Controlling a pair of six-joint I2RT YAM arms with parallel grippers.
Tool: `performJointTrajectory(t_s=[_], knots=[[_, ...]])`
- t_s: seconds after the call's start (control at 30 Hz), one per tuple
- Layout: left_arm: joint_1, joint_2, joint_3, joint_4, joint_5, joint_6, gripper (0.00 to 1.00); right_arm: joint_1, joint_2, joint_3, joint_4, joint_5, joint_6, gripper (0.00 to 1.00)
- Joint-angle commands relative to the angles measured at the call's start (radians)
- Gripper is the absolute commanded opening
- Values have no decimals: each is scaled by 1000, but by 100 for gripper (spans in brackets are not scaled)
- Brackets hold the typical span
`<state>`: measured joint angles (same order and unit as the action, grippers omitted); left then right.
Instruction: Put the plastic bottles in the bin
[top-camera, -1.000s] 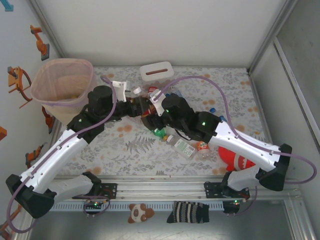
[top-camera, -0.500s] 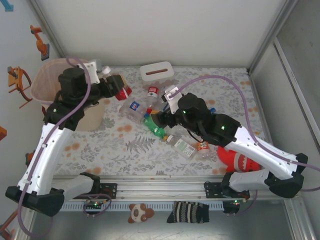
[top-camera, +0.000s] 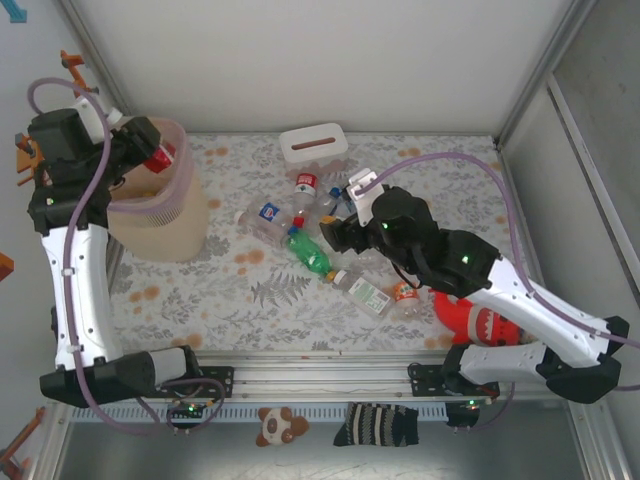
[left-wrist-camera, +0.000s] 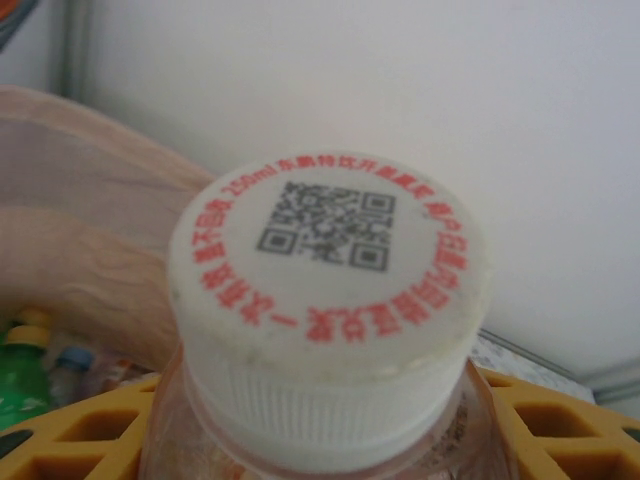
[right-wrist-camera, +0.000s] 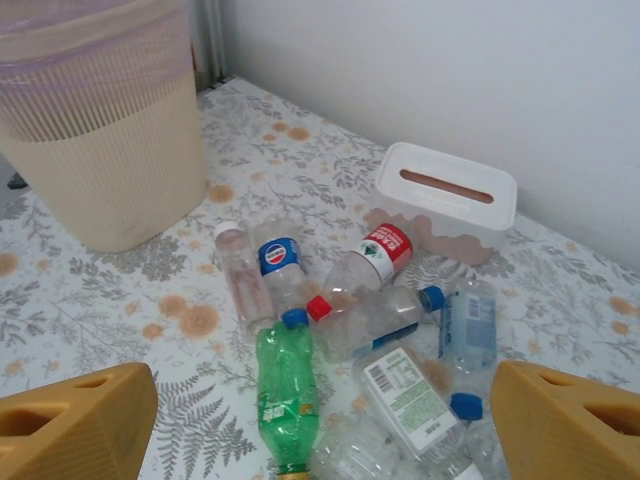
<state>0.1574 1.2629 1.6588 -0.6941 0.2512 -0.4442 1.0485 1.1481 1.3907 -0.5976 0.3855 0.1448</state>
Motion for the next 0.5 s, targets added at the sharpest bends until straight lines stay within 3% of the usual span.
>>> performJointTrajectory(t_s=[0.0,0.27,0.47], knots=[[91,33,0,-29,47,-36,48,-15,-35,3,-28,64,-14,86],[199,112,-56,-38,16,-138,48,-66,-80,-24,-55,76,-18,86],[204,203,-46,-149,-73,-255,50,-98,-92,-33,-57,69,-23,86]])
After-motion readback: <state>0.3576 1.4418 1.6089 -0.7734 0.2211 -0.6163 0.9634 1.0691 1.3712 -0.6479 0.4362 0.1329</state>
